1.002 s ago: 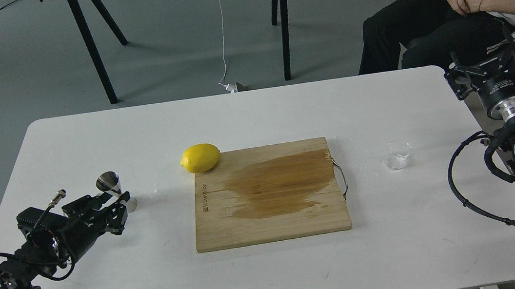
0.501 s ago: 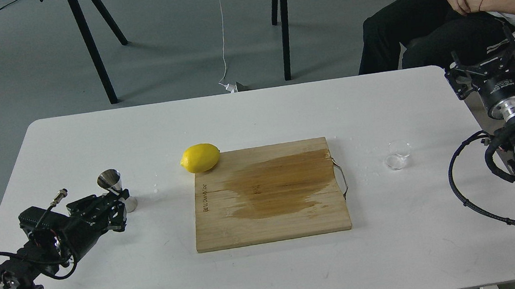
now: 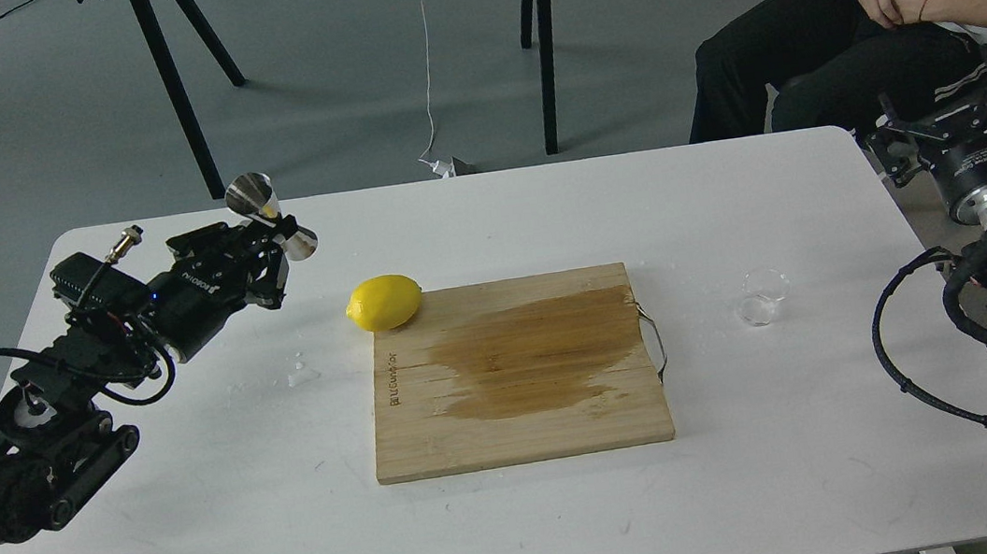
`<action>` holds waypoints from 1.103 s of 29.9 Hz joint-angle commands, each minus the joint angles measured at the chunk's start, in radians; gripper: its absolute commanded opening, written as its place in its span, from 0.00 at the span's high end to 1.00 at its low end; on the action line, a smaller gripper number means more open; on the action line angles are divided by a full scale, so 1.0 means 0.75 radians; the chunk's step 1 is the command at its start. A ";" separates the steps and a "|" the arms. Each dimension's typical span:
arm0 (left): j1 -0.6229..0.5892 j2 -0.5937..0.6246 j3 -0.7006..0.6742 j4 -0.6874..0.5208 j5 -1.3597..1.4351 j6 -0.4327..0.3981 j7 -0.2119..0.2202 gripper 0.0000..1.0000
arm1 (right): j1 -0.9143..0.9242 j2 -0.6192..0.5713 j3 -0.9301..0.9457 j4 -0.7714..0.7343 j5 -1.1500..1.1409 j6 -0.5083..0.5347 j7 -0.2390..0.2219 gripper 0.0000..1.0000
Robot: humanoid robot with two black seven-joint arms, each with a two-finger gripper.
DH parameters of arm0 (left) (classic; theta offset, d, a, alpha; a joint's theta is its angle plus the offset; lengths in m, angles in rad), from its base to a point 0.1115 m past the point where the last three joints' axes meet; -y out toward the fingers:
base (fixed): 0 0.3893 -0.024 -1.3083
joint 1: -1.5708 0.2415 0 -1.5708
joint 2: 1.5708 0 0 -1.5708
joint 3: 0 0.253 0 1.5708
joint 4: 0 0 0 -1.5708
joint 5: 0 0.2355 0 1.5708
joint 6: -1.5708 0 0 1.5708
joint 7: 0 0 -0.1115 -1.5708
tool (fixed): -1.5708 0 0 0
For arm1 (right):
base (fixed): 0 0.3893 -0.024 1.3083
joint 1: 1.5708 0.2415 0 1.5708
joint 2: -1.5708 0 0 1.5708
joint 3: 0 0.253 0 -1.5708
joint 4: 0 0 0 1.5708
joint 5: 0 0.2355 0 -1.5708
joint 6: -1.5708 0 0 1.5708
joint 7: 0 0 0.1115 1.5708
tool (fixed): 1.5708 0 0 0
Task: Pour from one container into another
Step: 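Carry the jigger over the cutting board and lower it down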
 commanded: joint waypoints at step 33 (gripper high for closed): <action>0.040 -0.608 0.163 0.236 0.238 -0.309 0.142 0.95 | -0.048 -0.089 0.008 0.000 0.003 0.000 0.002 0.00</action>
